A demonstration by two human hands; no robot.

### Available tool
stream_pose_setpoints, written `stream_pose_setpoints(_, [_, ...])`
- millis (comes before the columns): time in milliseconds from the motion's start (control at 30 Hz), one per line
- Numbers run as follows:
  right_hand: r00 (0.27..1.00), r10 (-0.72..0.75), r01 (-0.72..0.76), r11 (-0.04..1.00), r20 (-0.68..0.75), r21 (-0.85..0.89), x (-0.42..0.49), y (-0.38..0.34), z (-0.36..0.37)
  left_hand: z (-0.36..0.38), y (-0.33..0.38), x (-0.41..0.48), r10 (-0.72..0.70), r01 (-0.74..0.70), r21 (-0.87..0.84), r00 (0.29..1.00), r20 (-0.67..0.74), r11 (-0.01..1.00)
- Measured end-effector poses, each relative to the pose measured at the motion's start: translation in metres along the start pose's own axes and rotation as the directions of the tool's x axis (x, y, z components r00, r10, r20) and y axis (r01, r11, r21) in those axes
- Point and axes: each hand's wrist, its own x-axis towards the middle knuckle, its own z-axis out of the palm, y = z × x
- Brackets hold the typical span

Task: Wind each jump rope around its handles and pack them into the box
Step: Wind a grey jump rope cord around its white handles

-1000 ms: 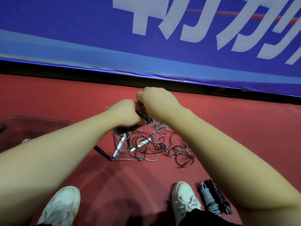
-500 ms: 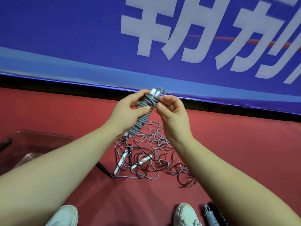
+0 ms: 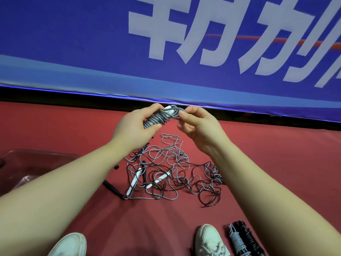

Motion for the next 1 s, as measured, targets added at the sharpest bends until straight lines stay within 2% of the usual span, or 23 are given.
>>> stream_pose_setpoints(67, [0.999,-0.012,0.01,0.998,0.037,0.06,0.0,0.0,0.001,0.001,-0.001,0.0,0.021,-0.022,0.049,1.0,0.009,0.999])
stream_pose_setpoints(100, [0.995,-0.052,0.051,0.999,0.082,0.003,0.0,0.0,-0.001,0.002,-0.001,0.001,0.034,-0.036,0.079,0.999,0.02,0.996])
stream_pose_setpoints(167, [0.966,-0.145,0.202,0.941,0.216,-0.272,-0.001,-0.006,-0.008,0.001,0.0,0.0,0.026,-0.03,0.075,0.999,0.044,0.997])
stream_pose_setpoints(233, [0.921,-0.18,0.349,0.776,0.345,-0.525,-0.002,-0.016,-0.015,0.0,0.003,0.0,-0.03,0.04,-0.096,0.994,0.107,0.995])
stream_pose_setpoints(300, [0.903,-0.201,0.401,0.713,0.38,-0.576,-0.001,-0.025,-0.021,-0.001,0.007,-0.002,-0.073,0.191,-0.388,0.951,0.3,0.901])
stream_pose_setpoints(367, [0.91,-0.215,0.382,0.771,0.355,-0.511,0.001,-0.027,-0.027,-0.001,0.007,-0.004,-0.027,0.338,-0.573,0.876,0.481,0.746])
stream_pose_setpoints(467, [0.923,-0.205,0.318,0.883,0.325,-0.346,0.006,-0.018,-0.032,-0.003,0.008,-0.004,0.034,0.51,-0.656,0.775,0.631,0.556])
stream_pose_setpoints(533, [0.929,-0.137,0.198,0.969,0.343,-0.151,0.008,-0.009,-0.031,-0.004,0.009,-0.004,0.083,0.561,-0.655,0.725,0.684,0.507])
stream_pose_setpoints(600, [0.905,-0.089,0.081,0.996,0.416,0.036,0.009,0.0,-0.028,-0.003,0.011,-0.006,0.103,0.593,-0.642,0.691,0.716,0.486])
stream_pose_setpoints(667, [0.901,-0.086,0.065,0.996,0.425,0.065,0.009,0.004,-0.026,-0.001,0.013,-0.006,0.089,0.634,-0.635,0.674,0.733,0.442])
stream_pose_setpoints(700, [0.909,-0.103,0.096,0.995,0.404,0.037,0.009,0.001,-0.026,0.0,0.013,-0.005,0.068,0.651,-0.629,0.67,0.739,0.425])
stream_pose_setpoints(767, [0.925,-0.161,0.224,0.962,0.344,-0.155,0.008,-0.005,-0.027,-0.001,0.013,-0.004,-0.007,0.659,-0.611,0.682,0.731,0.44])
stream_pose_setpoints(833, [0.926,-0.253,0.353,0.847,0.281,-0.399,0.005,-0.008,-0.029,-0.001,0.015,-0.002,-0.091,0.656,-0.588,0.7,0.708,0.473])
stream_pose_setpoints(900, [0.929,-0.31,0.369,0.72,0.203,-0.588,0.003,-0.008,-0.029,0.002,0.019,-0.001,-0.17,0.644,-0.574,0.726,0.666,0.506])
stream_pose_setpoints(1000, [0.934,-0.328,0.308,0.541,0.141,-0.783,0.004,-0.003,-0.031,0.006,0.021,0.001,-0.257,0.567,-0.538,0.799,0.544,0.624])
